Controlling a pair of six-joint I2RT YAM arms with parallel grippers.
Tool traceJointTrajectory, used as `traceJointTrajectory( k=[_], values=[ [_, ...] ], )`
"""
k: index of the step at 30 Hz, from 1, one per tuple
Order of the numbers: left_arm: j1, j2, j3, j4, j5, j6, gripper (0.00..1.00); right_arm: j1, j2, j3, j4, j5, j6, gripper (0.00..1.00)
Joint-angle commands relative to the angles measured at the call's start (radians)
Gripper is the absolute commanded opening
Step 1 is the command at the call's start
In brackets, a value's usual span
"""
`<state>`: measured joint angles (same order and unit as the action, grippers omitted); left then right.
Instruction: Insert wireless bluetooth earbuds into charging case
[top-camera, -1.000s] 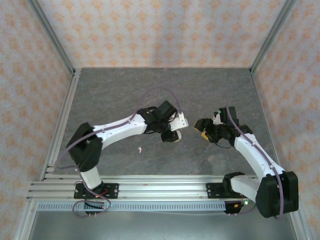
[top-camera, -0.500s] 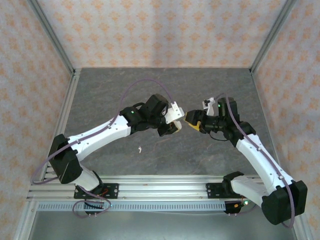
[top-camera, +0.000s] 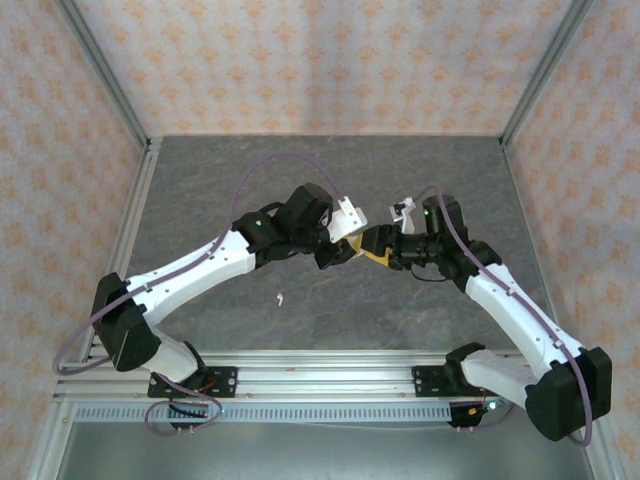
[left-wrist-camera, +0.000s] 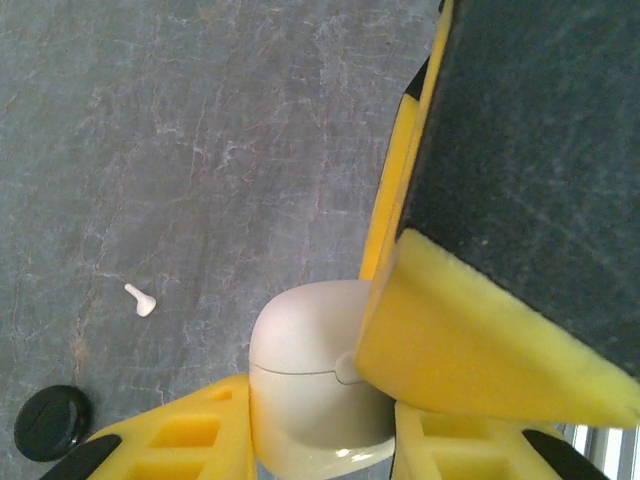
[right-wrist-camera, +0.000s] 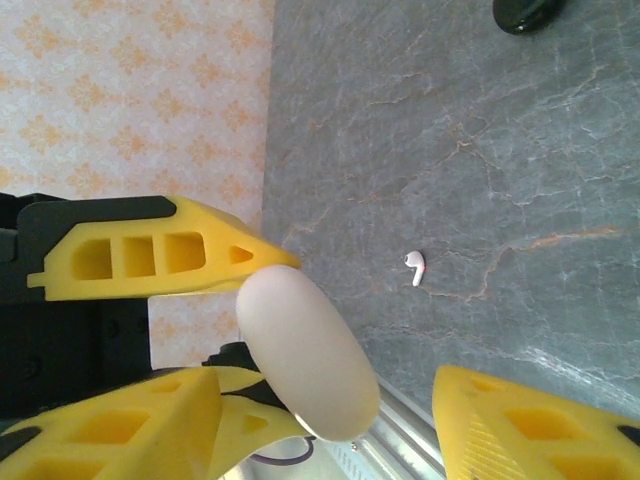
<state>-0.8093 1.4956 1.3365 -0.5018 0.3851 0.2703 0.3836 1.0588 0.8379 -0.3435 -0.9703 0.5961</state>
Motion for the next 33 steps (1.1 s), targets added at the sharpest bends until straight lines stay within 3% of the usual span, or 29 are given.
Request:
traceJointTrajectory(
  k=[1, 6, 15, 24, 33],
  values=[
    [0.0, -0.037, 0.046, 0.037, 0.032, -0.02, 0.3, 0.012, 0.016, 0.018, 0.069, -0.05, 0.007, 0.57],
    [-0.001, -0.038, 0.058, 0.041, 0.051, -0.023, 0.31, 0.011, 0.033, 0.021, 0.106, -0.093, 0.017, 0.48],
    [-0.001, -0.037, 0.08, 0.051, 0.085, -0.032, 0.31, 0.011, 0.05, 0.019, 0.105, -0.139, 0.001, 0.53],
    [0.001, -0.013, 0.064, 0.079, 0.101, -0.062, 0.32, 0.011, 0.056, 0.012, 0.137, -0.147, 0.001, 0.31],
    [0.001, 0.065, -0.015, 0.183, 0.136, -0.128, 0.32, 0.012, 0.091, -0.105, 0.267, -0.128, 0.035, 0.27]
  ],
)
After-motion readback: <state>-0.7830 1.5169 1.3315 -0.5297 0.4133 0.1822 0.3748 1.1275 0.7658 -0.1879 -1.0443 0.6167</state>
